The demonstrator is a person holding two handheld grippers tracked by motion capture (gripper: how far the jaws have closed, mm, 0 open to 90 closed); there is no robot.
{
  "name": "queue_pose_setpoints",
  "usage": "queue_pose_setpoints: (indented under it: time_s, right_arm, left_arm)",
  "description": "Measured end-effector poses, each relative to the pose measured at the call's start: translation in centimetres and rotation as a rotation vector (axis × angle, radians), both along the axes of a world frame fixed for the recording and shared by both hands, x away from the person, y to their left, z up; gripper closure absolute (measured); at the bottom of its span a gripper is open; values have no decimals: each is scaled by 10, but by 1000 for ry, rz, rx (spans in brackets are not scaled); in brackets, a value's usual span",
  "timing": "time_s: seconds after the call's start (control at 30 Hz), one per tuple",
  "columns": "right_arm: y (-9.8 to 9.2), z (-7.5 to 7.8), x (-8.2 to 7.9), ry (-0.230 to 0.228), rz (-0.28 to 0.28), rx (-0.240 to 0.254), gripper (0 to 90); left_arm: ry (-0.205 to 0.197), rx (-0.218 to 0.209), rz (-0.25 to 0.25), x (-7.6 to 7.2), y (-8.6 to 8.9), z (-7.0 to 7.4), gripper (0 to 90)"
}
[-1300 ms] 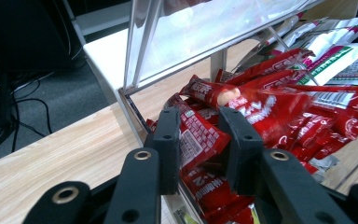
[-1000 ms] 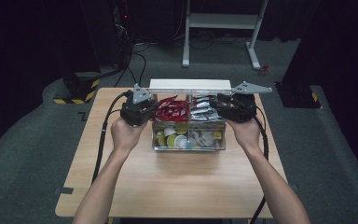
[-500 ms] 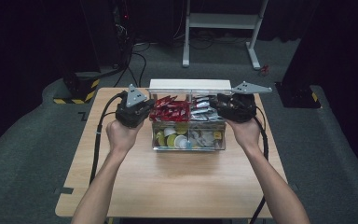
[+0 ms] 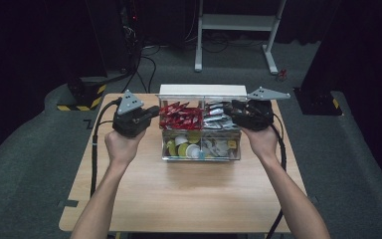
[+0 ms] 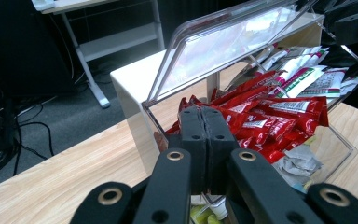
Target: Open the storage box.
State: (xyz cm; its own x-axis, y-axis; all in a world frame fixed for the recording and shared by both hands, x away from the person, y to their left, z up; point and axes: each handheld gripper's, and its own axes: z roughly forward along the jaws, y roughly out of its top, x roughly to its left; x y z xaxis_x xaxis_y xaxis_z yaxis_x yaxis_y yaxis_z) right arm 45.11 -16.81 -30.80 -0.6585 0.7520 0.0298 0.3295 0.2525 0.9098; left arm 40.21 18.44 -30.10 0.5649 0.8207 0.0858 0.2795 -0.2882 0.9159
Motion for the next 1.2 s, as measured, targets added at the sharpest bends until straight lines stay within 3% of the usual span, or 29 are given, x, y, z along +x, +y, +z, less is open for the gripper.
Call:
queue_pose_setpoints:
  time_s: [0.57,0.93,1.2]
  right_arm:
    - [0,1,0,6,0,0,566]
    - [0,1,0,8,-3,0,564]
    - [1,1,0,12,-6,-1,564]
  left_arm:
    - [-22,-76,-4,-16,26,8,891]
    - [-31,-96,7,-26,39,9,891]
    - [-36,-145,8,-34,53,8,892]
